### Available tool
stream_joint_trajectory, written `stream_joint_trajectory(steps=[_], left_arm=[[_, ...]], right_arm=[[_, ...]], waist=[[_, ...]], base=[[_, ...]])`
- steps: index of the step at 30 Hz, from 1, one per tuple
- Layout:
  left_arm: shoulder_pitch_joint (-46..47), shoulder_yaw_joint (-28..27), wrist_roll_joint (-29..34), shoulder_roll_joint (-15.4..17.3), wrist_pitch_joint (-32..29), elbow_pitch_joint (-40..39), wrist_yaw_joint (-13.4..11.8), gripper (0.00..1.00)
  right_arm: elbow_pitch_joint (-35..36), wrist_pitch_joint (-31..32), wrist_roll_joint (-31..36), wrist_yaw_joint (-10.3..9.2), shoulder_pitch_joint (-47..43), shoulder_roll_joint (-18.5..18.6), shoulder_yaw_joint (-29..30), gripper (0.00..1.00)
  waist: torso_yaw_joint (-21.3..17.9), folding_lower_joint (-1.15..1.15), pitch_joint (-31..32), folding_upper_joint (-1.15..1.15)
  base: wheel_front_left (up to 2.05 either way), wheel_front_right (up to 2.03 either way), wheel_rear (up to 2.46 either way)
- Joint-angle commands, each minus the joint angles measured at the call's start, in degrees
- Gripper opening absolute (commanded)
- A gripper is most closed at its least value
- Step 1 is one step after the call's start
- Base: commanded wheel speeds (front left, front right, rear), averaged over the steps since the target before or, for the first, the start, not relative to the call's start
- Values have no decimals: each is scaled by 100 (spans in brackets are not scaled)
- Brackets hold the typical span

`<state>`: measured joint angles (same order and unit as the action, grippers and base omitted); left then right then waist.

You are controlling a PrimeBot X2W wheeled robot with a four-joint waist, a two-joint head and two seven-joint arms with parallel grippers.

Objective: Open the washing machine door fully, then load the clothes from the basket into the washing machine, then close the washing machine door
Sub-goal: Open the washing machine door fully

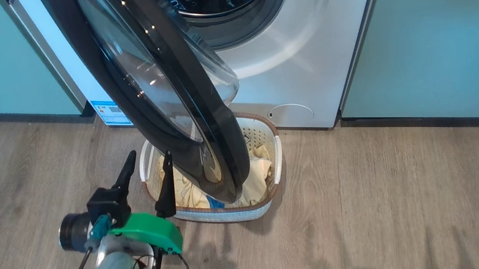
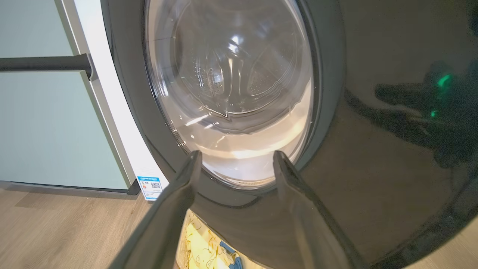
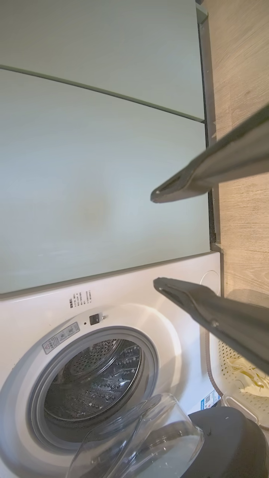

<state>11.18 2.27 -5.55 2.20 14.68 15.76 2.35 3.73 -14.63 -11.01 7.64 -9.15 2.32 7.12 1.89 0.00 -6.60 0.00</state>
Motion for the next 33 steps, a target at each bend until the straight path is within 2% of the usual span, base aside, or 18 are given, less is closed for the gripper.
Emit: stream_joint_trajectory(steps=[1, 8, 9, 10, 11, 24, 28, 33], left_arm=[[169, -188, 36, 92, 32, -151, -1, 100], [178, -195, 33, 87, 32, -126, 0, 100], [178, -197, 33, 86, 32, -123, 2, 96], [177, -198, 34, 86, 32, -116, 4, 35], [177, -198, 36, 86, 32, -107, 6, 0], [293, -260, 28, 80, 32, -188, -34, 0], [392, -362, 87, 115, 32, -398, -121, 0], [606, -512, 278, 232, 32, -1043, -335, 0]], right_arm=[[194, -37, -5, -15, 42, 58, -109, 100], [175, -37, -44, -15, 36, 56, -116, 100], [174, -37, -46, -15, 35, 56, -118, 100], [173, -37, -51, -15, 35, 56, -119, 100], [173, -37, -55, -15, 34, 56, -118, 100], [140, -37, -74, -15, 49, 56, -107, 100], [110, -37, -87, -15, 44, 56, -116, 100], [90, -37, -101, -15, 22, 56, -100, 100]], waist=[[-3, 0, -1, 0], [-35, 0, 0, 0], [-39, 0, 2, 0], [-44, 0, 1, 0], [-45, 0, 2, 0], [-41, 0, -10, 0], [-54, 0, 15, 0], [-75, 0, 63, 0]], base=[[0, 0, 0], [0, 0, 0], [0, 0, 0], [0, 0, 0], [0, 0, 0], [0, 0, 0], [0, 0, 0], [0, 0, 0]])
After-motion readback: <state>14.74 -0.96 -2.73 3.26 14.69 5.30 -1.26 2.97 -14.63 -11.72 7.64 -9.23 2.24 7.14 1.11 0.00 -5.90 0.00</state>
